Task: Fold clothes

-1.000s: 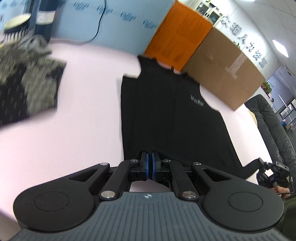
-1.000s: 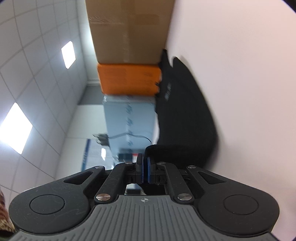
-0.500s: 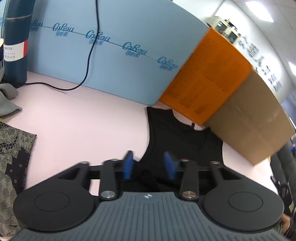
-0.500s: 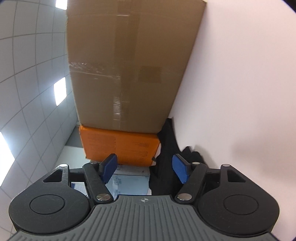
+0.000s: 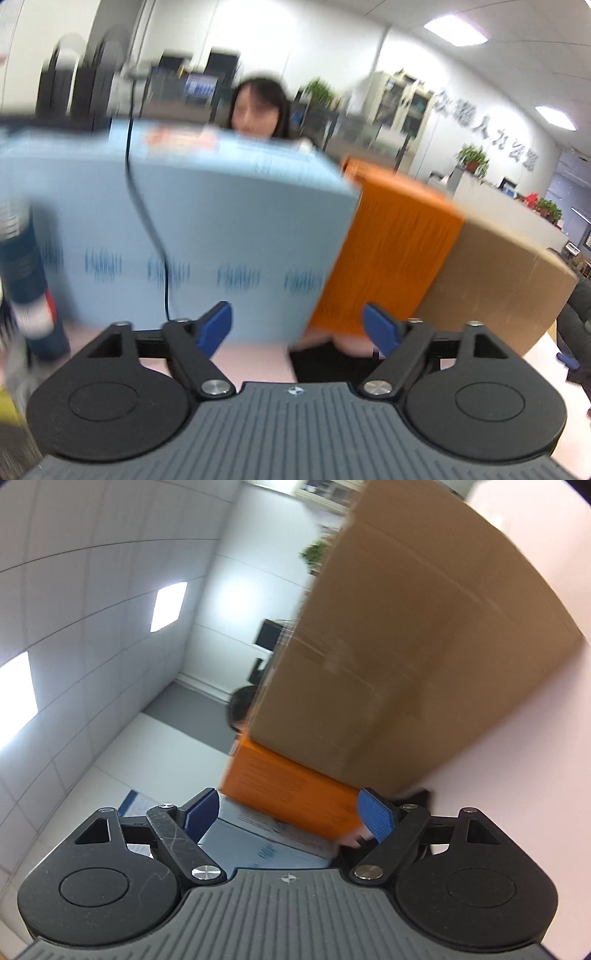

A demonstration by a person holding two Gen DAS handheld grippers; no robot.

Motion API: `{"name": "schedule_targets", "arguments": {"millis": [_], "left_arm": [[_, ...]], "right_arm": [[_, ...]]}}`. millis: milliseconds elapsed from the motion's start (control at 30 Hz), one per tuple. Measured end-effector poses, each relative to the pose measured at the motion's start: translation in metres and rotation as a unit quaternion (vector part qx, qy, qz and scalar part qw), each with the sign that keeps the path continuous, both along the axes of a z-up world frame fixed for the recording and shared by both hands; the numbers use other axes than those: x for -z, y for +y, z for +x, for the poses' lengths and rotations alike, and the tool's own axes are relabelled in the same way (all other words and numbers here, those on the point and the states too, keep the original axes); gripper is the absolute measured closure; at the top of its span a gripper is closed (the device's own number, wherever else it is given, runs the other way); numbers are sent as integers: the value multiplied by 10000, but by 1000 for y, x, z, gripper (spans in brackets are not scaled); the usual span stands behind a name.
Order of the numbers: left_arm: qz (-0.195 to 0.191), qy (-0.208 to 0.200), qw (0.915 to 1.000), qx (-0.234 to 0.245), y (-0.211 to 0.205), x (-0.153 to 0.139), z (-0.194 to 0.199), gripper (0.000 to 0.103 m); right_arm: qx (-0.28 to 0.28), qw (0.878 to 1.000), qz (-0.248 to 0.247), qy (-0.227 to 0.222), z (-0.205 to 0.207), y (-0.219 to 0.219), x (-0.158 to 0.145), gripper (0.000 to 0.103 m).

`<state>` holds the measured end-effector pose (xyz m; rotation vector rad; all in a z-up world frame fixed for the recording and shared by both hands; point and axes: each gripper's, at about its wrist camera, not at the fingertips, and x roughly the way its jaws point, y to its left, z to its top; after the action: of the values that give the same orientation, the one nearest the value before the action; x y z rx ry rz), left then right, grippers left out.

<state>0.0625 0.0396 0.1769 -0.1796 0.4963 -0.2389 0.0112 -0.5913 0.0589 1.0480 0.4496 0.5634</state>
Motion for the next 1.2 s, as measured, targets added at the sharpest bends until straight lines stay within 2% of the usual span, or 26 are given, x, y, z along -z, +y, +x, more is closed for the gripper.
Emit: {"name": "schedule_targets", "arguments": {"millis": [67,133,167,267,367,500,700,767,867,900,933,967,1000,1100,1200], "left_arm": [[236,-25,9995,222,-2,-3,0,21],[584,95,9969,511,-9,16,-4,21],[785,158,9945,670,-14,31,-8,22],[1294,335,9844,1146,-30,83,-25,29],[1311,521,9774,1573,-41,127,-37,31],[1294,690,9743,1712,-50,166,-39,31],[1049,961,9827,1188,-58,184,-23,32],[983,1057,9836,1086,-62,189,-17,32],[911,1143,9848,937,-65,197,-10,32],[890,1150,9855,880,-65,199,-8,44],[868,1157,9861,824,-65,201,-7,60],[791,1137,9880,681,-63,201,-6,89],[698,1109,9900,512,-61,201,-6,97],[430,1305,9905,-92,-48,204,-1,97],[290,1403,9895,-182,-45,206,-2,94]], "right_arm": [[-112,9993,-278,-210,1,6,-15,11],[-224,9966,-754,-255,-1,14,-21,11],[-268,9929,-1142,-204,-3,21,-19,11],[-482,9674,-2485,-110,-8,48,-1,11],[-843,9381,-3358,22,-10,72,29,11],[-1115,9187,-3788,108,-4,90,64,12],[-1396,8943,-4239,310,13,105,106,16],[-1491,8931,-4228,376,20,113,116,20],[-1561,8925,-4206,473,20,108,122,29],[-1585,8924,-4194,512,22,109,125,48],[-1591,8924,-4188,533,23,110,127,83],[-1539,8934,-4191,499,22,111,126,96],[-1449,8950,-4192,475,21,111,125,97],[-1076,9001,-4167,681,21,102,129,97],[-1037,9045,-4064,768,18,100,134,97]]}}
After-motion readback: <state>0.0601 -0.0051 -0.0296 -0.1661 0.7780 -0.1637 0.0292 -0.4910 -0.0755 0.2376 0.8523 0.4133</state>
